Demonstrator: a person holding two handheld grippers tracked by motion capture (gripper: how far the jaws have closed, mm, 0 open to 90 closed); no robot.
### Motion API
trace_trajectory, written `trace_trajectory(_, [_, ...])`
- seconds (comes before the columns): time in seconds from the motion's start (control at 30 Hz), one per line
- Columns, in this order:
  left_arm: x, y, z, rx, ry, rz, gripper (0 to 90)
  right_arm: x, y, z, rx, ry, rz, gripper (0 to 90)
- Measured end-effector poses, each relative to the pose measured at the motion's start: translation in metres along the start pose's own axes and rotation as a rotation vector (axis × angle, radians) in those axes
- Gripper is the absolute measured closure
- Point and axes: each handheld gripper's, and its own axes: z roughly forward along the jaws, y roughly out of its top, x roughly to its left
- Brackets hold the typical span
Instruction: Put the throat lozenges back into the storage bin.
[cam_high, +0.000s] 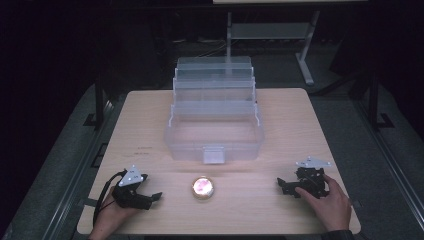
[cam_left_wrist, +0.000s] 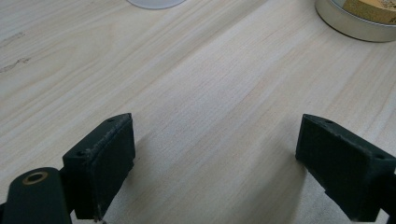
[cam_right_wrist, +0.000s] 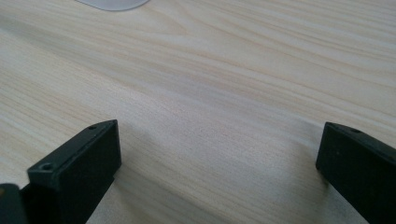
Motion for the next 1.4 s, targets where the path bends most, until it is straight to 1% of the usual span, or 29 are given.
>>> trace_trajectory(0.37, [0.000, 0.000, 0.000, -0.001, -0.005, 0.005, 11.0, 0.000, 0.000, 0.000, 0.000, 0.000, 0.000, 0.0])
trace_trajectory(0.47, [-0.001, 0.001, -0.001, 0.013, -0.011, 0.012, 12.1, 0.000, 0.000, 0.000, 0.000, 0.000, 0.000, 0.0])
trace_trajectory(0.5, [-0.002, 0.003, -0.001, 0.026, -0.015, 0.015, 12.6, 0.000, 0.000, 0.000, 0.000, 0.000, 0.000, 0.0])
trace_trajectory(0.53, [-0.002, 0.003, -0.001, 0.026, -0.015, 0.015, 12.6, 0.000, 0.000, 0.000, 0.000, 0.000, 0.000, 0.0])
trace_trajectory(0.6, [-0.002, 0.005, -0.001, 0.042, -0.019, 0.024, 12.6, 0.000, 0.000, 0.000, 0.000, 0.000, 0.000, 0.0])
trace_trajectory(0.87, [-0.003, 0.012, -0.003, 0.045, -0.027, 0.020, 12.6, 0.000, 0.000, 0.000, 0.000, 0.000, -0.001, 0.0])
trace_trajectory(1.13, [-0.006, 0.021, -0.006, 0.067, -0.032, 0.035, 12.6, 0.000, 0.000, 0.000, 0.000, -0.001, -0.001, 0.0])
trace_trajectory(1.4, [-0.007, 0.027, -0.007, 0.069, -0.041, 0.044, 13.0, 0.000, 0.000, 0.000, 0.000, 0.000, -0.001, 0.0])
